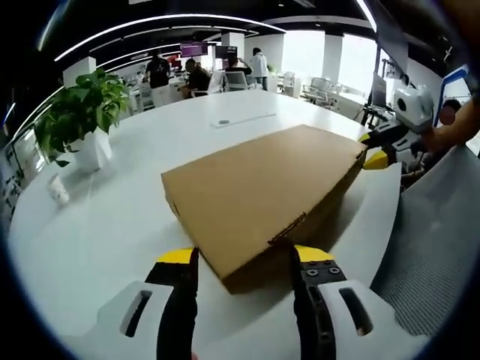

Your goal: Operate the shoe box by opening the lid, removing the specified soft item, and placing it in the target area until the item is outside and the box remains undamaged.

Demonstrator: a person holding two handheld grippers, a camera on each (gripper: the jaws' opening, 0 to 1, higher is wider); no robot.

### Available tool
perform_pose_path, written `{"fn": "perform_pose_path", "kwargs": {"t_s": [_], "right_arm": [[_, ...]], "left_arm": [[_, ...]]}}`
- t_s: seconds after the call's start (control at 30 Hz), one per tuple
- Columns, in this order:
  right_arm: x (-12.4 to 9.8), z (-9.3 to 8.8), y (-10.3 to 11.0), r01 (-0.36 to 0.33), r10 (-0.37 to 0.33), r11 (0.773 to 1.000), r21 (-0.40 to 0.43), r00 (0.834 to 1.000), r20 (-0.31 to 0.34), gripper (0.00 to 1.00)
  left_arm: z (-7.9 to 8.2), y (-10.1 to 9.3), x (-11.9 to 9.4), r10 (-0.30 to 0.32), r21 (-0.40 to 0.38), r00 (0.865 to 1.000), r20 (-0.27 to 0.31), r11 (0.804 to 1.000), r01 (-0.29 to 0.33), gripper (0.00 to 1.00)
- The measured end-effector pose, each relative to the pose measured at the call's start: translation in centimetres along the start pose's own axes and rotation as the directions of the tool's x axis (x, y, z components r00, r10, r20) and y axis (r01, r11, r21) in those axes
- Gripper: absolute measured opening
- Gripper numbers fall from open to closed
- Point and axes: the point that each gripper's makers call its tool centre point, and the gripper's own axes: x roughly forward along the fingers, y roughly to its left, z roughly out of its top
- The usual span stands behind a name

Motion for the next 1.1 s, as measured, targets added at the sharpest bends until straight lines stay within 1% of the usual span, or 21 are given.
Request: {"fn": "perform_pose_path", "kwargs": {"t_s": [0.07, 0.17, 0.3, 0.47, 0.57, 0.67, 0.77, 0.87, 0.97, 1.07, 1.1], "right_arm": [[-0.3, 0.4, 0.0, 0.001, -0.001, 1.000, 0.002, 1.000, 0.007, 0.29], [-0.9, 1.4, 0.0, 0.011, -0.011, 1.000, -0.019, 1.000, 0.025, 0.29], [-1.5, 2.3, -0.2, 0.023, -0.022, 0.999, -0.026, 0.999, 0.033, 0.29], [-2.2, 3.9, -0.4, 0.029, -0.028, 0.999, -0.018, 0.998, 0.059, 0.30], [-2.6, 4.8, -0.7, 0.025, -0.024, 1.000, -0.010, 0.997, 0.078, 0.32], [-2.7, 5.2, -0.9, 0.014, -0.014, 1.000, 0.007, 0.996, 0.084, 0.32], [-2.8, 5.6, -1.0, 0.005, -0.007, 1.000, 0.017, 0.996, 0.093, 0.32], [-2.9, 6.0, -1.0, -0.001, 0.000, 1.000, 0.010, 0.995, 0.100, 0.33], [-2.9, 6.6, -1.2, -0.003, 0.002, 1.000, 0.006, 0.994, 0.110, 0.35], [-2.9, 7.2, -1.6, 0.017, -0.014, 0.999, -0.027, 0.992, 0.124, 0.34], [-3.0, 7.4, -1.6, 0.018, -0.015, 1.000, -0.022, 0.991, 0.130, 0.34]], "left_arm": [[0.3, 0.0, -0.2, -0.001, 0.001, 1.000, -0.001, 1.000, 0.001, 0.51], [1.0, -0.1, -0.8, -0.004, -0.003, 1.000, -0.005, 1.000, 0.004, 0.51], [2.0, 0.0, -1.4, -0.007, 0.004, 1.000, 0.000, 1.000, 0.007, 0.51], [3.1, 0.0, -2.1, -0.010, -0.003, 1.000, 0.017, 1.000, 0.010, 0.52], [4.1, 0.1, -2.6, -0.016, -0.022, 0.999, 0.040, 1.000, 0.016, 0.53], [4.5, 0.2, -2.7, -0.021, -0.030, 0.999, 0.046, 0.999, 0.022, 0.53], [4.9, 0.2, -2.7, -0.022, -0.022, 0.999, 0.043, 0.999, 0.023, 0.54], [5.4, 0.4, -2.8, -0.013, -0.005, 0.999, 0.044, 1.000, 0.014, 0.53], [6.1, 0.7, -3.0, -0.017, -0.013, 0.998, 0.058, 1.000, 0.018, 0.53], [6.7, 1.1, -3.0, -0.008, -0.007, 0.998, 0.070, 1.000, 0.009, 0.52], [6.8, 1.2, -3.1, -0.007, -0.007, 0.997, 0.073, 1.000, 0.008, 0.52]]}}
